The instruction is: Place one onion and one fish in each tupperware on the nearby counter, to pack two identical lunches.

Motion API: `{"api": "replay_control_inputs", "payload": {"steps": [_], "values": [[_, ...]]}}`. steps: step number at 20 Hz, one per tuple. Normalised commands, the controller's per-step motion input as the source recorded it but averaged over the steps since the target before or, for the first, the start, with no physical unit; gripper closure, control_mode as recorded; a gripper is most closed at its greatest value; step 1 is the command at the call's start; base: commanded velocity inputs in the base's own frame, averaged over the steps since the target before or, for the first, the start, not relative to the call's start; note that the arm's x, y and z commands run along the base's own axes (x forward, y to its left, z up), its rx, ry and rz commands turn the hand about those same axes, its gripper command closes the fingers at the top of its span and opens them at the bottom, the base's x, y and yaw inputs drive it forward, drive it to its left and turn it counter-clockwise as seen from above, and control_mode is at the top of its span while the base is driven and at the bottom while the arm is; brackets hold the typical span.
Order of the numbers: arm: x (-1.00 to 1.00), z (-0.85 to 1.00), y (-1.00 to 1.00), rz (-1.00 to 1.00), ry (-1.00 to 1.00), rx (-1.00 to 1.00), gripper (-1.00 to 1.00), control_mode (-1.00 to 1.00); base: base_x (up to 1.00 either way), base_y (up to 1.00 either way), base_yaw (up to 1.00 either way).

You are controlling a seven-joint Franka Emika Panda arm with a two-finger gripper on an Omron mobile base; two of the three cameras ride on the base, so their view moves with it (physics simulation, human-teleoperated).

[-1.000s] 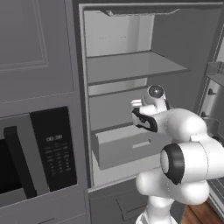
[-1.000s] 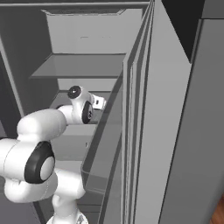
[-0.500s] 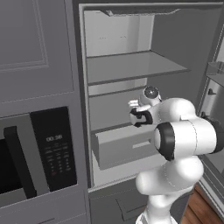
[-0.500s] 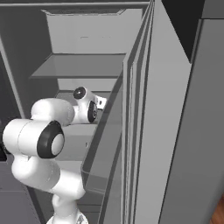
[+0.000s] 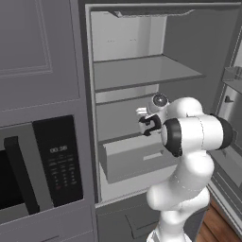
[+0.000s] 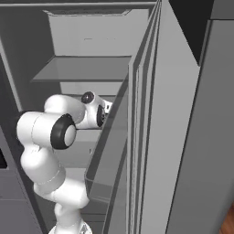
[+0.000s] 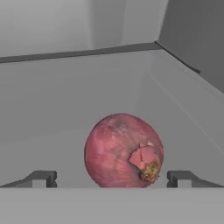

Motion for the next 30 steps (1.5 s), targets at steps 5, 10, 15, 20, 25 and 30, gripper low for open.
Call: {"api": "replay_control_inputs", "payload": {"steps": [5, 10, 15, 20, 25, 30], "values": [[0.21, -0.14, -0.10, 0.00, 0.01, 0.03, -1.00, -1.00, 0.00, 0.00, 0.00], [0.15, -0.15, -0.21, -0.01, 0.00, 0.02, -1.00, -1.00, 0.00, 0.00, 0.00], [0.22, -0.22, -0.06, -0.02, 0.00, 0.01, -1.00, -1.00, 0.00, 0.00, 0.00], [0.04, -0.45, 0.00, -0.06, 0.06, 0.00, -1.00, -1.00, 0.00, 0.00, 0.00], [0.03, -0.48, 0.00, -0.06, 0.04, 0.00, -1.00, -1.00, 0.00, 0.00, 0.00], [0.05, -0.45, 0.00, -0.06, 0.02, 0.00, 1.00, -1.00, 0.00, 0.00, 0.00]]}}
